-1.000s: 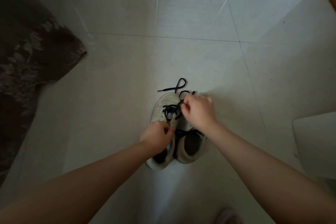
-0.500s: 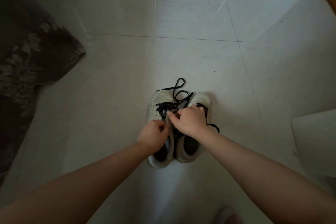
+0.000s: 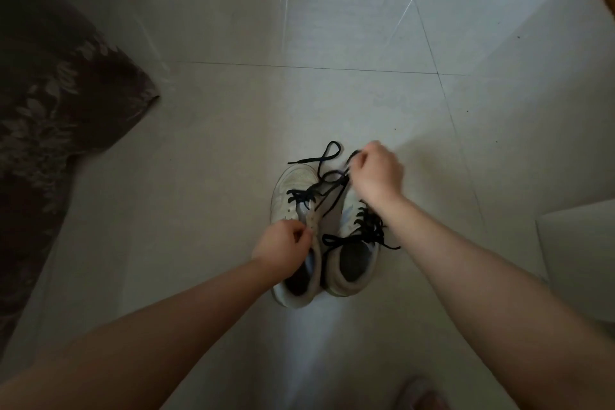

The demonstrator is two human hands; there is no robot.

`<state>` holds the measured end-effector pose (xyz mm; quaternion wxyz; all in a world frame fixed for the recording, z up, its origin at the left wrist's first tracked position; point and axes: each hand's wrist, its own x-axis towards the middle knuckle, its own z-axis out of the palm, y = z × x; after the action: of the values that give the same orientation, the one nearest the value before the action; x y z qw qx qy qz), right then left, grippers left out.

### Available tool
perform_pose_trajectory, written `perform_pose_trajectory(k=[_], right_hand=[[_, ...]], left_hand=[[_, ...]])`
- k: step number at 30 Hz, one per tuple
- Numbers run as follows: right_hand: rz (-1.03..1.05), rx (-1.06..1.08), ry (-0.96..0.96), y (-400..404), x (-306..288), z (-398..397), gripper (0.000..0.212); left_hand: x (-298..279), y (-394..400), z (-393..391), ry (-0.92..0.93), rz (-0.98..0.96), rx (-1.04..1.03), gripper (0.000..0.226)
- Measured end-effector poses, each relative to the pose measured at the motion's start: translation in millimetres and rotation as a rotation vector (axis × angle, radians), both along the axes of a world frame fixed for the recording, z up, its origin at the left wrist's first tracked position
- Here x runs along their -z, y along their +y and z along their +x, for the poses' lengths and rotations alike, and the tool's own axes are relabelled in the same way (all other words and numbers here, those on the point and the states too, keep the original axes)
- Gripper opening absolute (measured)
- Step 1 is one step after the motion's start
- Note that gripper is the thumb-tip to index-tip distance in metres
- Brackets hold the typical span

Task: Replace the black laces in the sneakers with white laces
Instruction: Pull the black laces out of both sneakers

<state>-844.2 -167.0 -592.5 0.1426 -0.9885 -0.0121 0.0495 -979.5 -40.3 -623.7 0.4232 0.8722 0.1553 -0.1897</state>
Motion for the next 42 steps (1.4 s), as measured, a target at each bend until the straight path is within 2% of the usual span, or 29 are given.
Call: perform_pose_trajectory(k=[2, 5, 8, 14, 17, 19, 21, 23, 25, 28, 32, 36, 39, 42], right_hand=[[-0.009, 0.039, 0.077, -12, -2, 13, 0.024], [-0.115, -0.123, 0.216, -11, 7, -4, 0.033], [-0.148, -0.241, 0.246, -12, 10, -24, 0.044], [-0.174, -0.387, 0.314, 6, 14, -41, 0.044], [-0.068, -0.361, 0.367, 15, 20, -44, 0.029], [-0.035, -0.352, 0.274, 14, 17, -40, 0.025], [0.019, -0.187, 0.147, 4, 9, -24, 0.022], [0.036, 0.013, 0.112, -14, 1, -2, 0.023], [-0.004, 0.047, 0.144, -27, -3, 8, 0.028], [-0.063, -0.083, 0.28, -21, 0, -8, 0.047], [-0.212, -0.293, 0.303, -6, 4, -34, 0.059], [-0.107, -0.334, 0.415, 2, 10, -38, 0.046], [-0.046, -0.371, 0.417, 5, 15, -38, 0.031], [0.169, -0.256, 0.451, 0, 17, -33, 0.02]], left_hand=[[1, 1, 0, 0.005, -0.018, 0.008, 0.036], [3, 0, 1, 0.018, -0.041, 0.006, 0.03], [4, -1, 2, 0.016, -0.039, 0.01, 0.033], [2, -1, 3, 0.028, -0.021, 0.024, 0.036], [1, -1, 2, 0.025, -0.01, 0.022, 0.038], [0, 1, 2, 0.019, -0.006, 0.015, 0.036], [0, 2, 2, 0.023, -0.018, -0.003, 0.032], [0, 3, 3, 0.022, -0.045, -0.016, 0.034], [1, 3, 4, 0.024, -0.055, -0.015, 0.037], [2, 2, 4, 0.038, -0.056, -0.021, 0.031], [2, 0, 4, 0.018, -0.02, -0.013, 0.029], [3, 1, 4, 0.017, -0.02, -0.012, 0.031], [2, 2, 4, 0.017, -0.014, -0.005, 0.031], [1, 4, 3, 0.008, -0.008, -0.001, 0.029]])
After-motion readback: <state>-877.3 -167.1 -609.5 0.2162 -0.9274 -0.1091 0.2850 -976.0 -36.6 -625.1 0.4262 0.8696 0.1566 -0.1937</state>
